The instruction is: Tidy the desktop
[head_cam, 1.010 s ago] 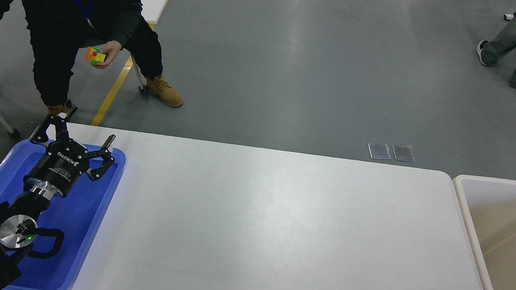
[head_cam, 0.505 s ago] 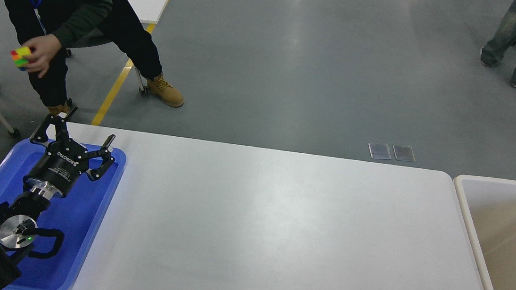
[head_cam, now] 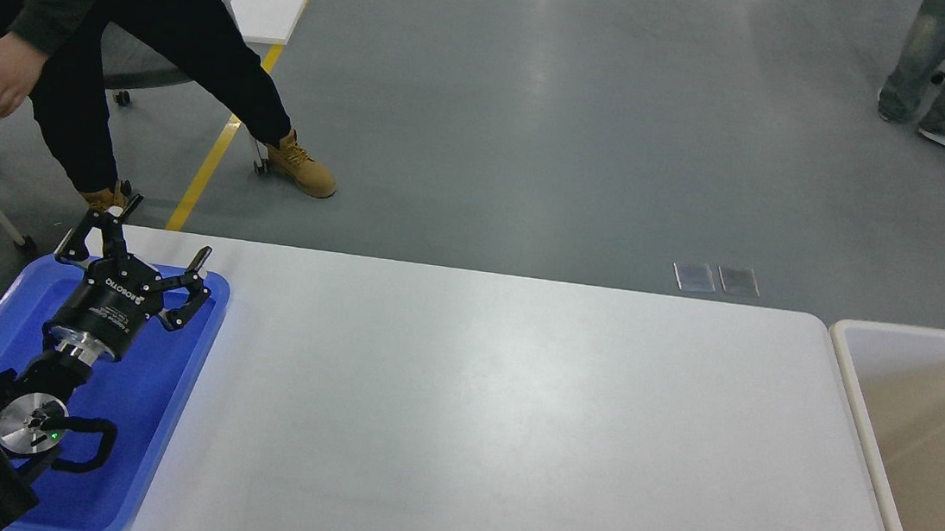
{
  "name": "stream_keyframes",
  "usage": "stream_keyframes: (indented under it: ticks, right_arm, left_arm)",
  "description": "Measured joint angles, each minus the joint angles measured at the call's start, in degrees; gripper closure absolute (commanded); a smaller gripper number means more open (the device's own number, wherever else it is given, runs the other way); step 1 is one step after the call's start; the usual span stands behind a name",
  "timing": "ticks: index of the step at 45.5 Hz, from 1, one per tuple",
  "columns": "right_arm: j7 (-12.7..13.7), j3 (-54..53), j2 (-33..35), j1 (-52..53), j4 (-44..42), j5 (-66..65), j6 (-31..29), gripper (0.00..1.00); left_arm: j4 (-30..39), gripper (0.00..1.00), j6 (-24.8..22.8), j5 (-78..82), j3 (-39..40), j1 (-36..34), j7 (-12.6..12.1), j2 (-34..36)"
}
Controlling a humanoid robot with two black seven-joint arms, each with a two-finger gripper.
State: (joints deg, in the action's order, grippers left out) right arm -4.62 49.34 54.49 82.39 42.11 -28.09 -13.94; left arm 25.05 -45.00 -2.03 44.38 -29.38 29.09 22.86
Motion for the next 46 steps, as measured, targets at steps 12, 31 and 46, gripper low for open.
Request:
stream_keyframes:
  ticks: [12, 31, 46]
  right_arm:
    - [0.0, -6.1, 0.0, 6.5, 2.6, 2.6, -0.3, 0.0]
    - [0.0, -50.6, -4.4, -10.9, 3.0, 9.7, 12.4, 0.0]
    - [-0.2, -81.7, -14.9, -26.7, 2.8, 10.6, 21.3, 0.0]
  left_arm:
    - [0.0, 0.01, 0.0, 0.0, 0.0, 0.0, 0.0, 0.0]
    - [0.0, 0.01, 0.0, -0.1, 0.0, 0.0, 0.0, 0.0]
    - [0.0, 0.01, 0.0, -0.1, 0.0, 0.0, 0.0, 0.0]
